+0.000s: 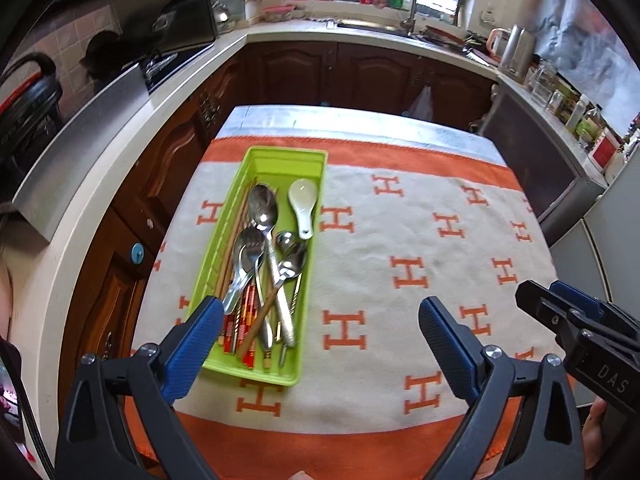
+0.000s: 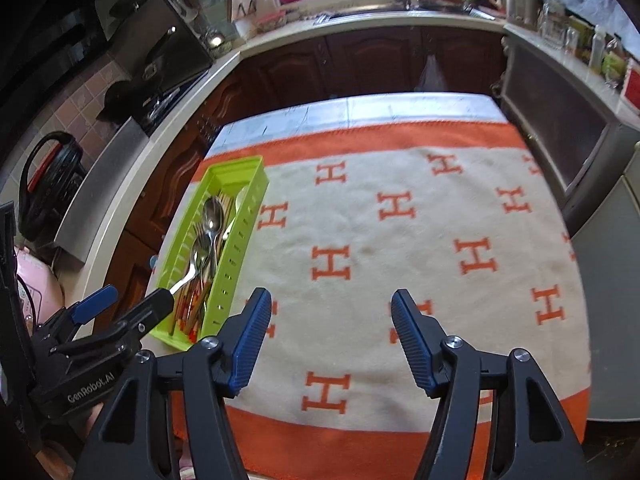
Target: Organize utensils
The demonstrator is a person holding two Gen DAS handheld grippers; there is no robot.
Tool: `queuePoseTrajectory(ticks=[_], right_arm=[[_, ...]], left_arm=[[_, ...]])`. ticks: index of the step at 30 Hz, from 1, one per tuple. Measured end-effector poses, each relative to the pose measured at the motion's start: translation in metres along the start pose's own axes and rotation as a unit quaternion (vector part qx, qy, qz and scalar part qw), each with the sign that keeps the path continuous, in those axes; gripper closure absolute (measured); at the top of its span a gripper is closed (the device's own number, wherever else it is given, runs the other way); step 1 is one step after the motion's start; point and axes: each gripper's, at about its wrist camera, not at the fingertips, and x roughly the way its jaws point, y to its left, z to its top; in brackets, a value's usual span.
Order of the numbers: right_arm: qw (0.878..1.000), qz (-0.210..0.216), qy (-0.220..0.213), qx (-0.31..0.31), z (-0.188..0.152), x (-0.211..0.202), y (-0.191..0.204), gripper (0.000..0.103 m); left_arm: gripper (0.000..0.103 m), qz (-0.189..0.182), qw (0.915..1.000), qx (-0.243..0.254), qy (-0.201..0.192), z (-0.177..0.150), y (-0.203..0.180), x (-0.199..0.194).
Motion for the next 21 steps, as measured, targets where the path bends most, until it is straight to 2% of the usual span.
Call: queuePoseTrajectory(ticks=[3, 9, 21], right_arm=[[1.0, -0.001, -0.019, 0.006, 0.005, -0.018, -0.004, 0.038], [0.997, -0.039, -0.069, -0.003, 0.003, -0.052, -0.004, 0.033], [0.997, -0.042, -0.068, 0.022, -0.01, -0.066, -0.015, 0.033]], left_arm=[[0.001, 0.002, 0.9996, 0.006, -0.026, 0.004, -0.013, -0.014], [0.001, 0.017, 0.9982, 0.011, -0.056, 0.005, -0.025, -0.031], [0.001, 0.018, 0.9988, 0.012, -0.044, 0.002, -0.031, -0.035]])
